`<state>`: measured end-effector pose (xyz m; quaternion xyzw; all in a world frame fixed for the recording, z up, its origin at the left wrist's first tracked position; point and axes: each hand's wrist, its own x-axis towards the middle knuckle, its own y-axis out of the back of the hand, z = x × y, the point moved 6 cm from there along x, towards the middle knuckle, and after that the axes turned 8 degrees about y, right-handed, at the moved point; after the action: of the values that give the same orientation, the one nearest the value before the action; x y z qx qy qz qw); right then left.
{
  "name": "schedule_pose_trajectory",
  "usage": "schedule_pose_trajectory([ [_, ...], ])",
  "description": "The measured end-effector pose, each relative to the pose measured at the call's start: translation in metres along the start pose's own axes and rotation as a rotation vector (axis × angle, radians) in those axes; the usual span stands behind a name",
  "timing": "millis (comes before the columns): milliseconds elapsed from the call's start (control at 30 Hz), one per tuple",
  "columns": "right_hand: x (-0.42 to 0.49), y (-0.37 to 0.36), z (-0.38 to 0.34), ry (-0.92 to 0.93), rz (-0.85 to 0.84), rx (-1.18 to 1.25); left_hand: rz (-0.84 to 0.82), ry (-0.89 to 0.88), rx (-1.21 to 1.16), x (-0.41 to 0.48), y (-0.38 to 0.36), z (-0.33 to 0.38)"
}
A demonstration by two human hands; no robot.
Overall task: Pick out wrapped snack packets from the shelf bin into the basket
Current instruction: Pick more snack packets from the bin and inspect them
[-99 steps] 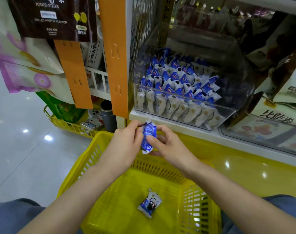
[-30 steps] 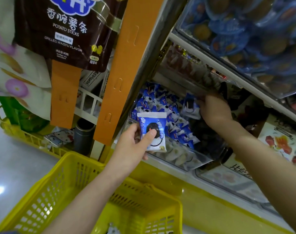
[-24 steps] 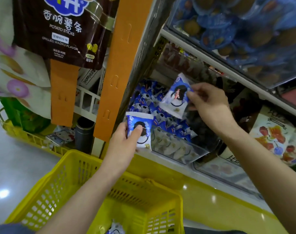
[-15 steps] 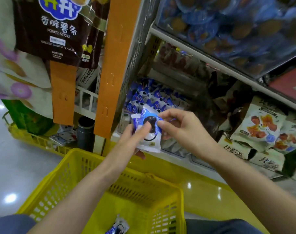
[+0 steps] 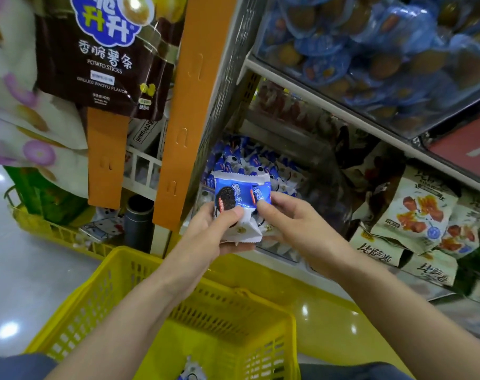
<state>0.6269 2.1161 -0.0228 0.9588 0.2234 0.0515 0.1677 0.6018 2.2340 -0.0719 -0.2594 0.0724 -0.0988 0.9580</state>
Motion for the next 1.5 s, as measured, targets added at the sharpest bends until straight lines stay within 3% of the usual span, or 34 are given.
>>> schedule_pose_trajectory([
  [167, 0.009, 0.01, -0.001, -0.012, 0.069, 0.019, 0.061, -0.025, 0.072, 0.001, 0.005, 0.004],
  [267, 0.024, 0.039, -0.001, -0.02, 0.275, -0.064, 0.153, -0.028, 0.068, 0.003, 0.015, 0.006],
  [367, 0.049, 0.087, -0.003, -0.011, 0.564, -0.366, 0.197, -0.034, 0.072, 0.005, 0.02, 0.008],
  [433, 0.067, 0.107, 0.001, -0.054, 0.626, -0.659, 0.208, -0.033, 0.088, 0.006, 0.021, 0.009],
  [567, 0.094, 0.121, 0.026, -0.161, 0.591, -0.933, 0.221, -0.039, 0.108, 0.007, 0.026, 0.012],
  [733, 0.101, 0.127, 0.057, -0.327, 0.468, -1.048, 0.231, -0.063, 0.114, 0.007, 0.031, 0.015],
  [1000, 0.112, 0.13, 0.073, -0.321, 0.441, -0.858, 0.216, -0.063, 0.133, 0.012, 0.029, 0.014],
  [1233, 0.114, 0.118, 0.08, -0.418, 0.305, -0.84, 0.212, -0.053, 0.183, 0.01, 0.027, 0.012],
  [1333, 0.106, 0.11, 0.062, -0.302, 0.388, -0.858, 0.218, -0.022, 0.209, 0.01, 0.027, 0.008],
  [1500, 0.061, 0.064, 0.005, 0.226, 0.54, -0.65, 0.225, 0.037, 0.254, 0.006, 0.024, 0.0],
])
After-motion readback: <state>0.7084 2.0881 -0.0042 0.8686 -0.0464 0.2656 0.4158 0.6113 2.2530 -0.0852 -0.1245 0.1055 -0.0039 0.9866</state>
